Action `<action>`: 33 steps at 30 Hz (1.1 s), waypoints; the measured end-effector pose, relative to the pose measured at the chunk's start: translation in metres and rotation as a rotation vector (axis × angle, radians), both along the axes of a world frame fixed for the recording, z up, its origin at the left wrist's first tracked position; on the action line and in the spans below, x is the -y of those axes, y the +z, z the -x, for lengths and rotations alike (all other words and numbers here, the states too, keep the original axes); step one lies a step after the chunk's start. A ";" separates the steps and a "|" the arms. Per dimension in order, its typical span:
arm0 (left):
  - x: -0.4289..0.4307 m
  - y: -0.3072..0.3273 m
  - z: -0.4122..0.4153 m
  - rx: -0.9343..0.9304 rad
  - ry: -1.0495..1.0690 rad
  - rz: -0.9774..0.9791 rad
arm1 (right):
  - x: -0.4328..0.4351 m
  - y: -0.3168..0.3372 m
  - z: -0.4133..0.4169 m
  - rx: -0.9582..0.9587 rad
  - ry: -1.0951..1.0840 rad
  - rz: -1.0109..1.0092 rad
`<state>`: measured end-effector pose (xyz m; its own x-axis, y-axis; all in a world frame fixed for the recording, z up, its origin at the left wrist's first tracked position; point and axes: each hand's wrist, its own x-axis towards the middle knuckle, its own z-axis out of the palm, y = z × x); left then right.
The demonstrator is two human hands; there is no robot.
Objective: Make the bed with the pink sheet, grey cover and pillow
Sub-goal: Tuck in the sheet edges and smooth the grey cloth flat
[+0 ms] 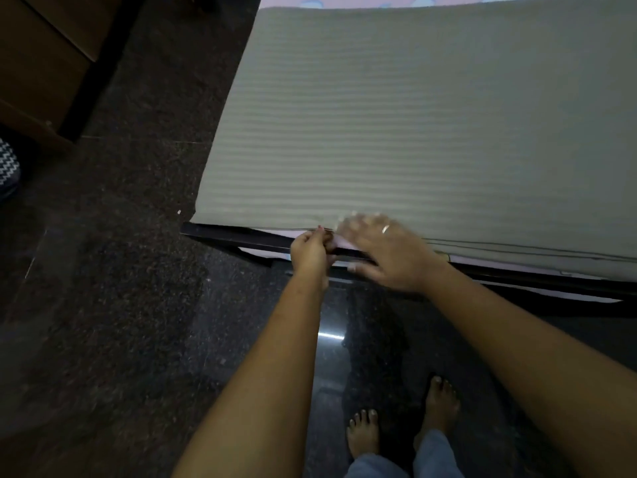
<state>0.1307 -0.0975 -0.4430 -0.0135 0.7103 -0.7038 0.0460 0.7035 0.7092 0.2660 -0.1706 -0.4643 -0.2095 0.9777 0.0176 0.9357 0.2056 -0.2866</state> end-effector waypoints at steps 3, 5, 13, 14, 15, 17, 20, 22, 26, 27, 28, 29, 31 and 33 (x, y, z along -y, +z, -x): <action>-0.010 0.000 -0.010 0.082 0.125 0.087 | -0.011 0.002 -0.019 0.004 -0.327 0.121; -0.012 -0.002 -0.016 0.117 0.106 0.135 | -0.003 -0.005 -0.018 0.093 -0.335 0.232; -0.032 -0.015 -0.019 0.169 0.182 0.222 | 0.009 0.005 -0.003 -0.254 -0.088 0.127; -0.035 -0.011 -0.019 0.182 0.207 0.220 | 0.007 0.004 -0.012 -0.229 -0.152 0.106; -0.036 -0.006 -0.020 0.183 0.237 0.212 | 0.006 0.004 -0.022 -0.185 -0.205 0.136; -0.036 0.001 -0.021 0.207 0.291 0.190 | 0.008 -0.003 -0.034 -0.056 -0.217 0.243; -0.034 0.006 -0.021 0.237 0.352 0.153 | 0.020 -0.002 -0.034 0.007 -0.166 0.257; -0.046 0.007 -0.015 0.214 0.416 0.113 | 0.028 -0.003 -0.030 0.001 -0.154 0.280; -0.079 0.005 0.019 0.054 0.511 0.003 | 0.038 -0.004 -0.028 -0.009 -0.143 0.293; -0.081 0.004 0.028 0.032 0.528 0.006 | 0.038 -0.004 -0.028 -0.012 -0.148 0.285; -0.079 0.004 0.037 0.027 0.537 0.017 | 0.038 -0.004 -0.027 -0.013 -0.151 0.276; -0.075 0.004 0.043 0.023 0.548 0.024 | 0.039 -0.004 -0.026 -0.010 -0.149 0.269; -0.063 0.001 0.052 -0.004 0.551 -0.003 | 0.040 -0.003 -0.021 -0.020 -0.110 0.263; -0.048 -0.001 0.051 -0.075 0.572 -0.112 | 0.037 0.001 -0.016 -0.107 -0.039 0.257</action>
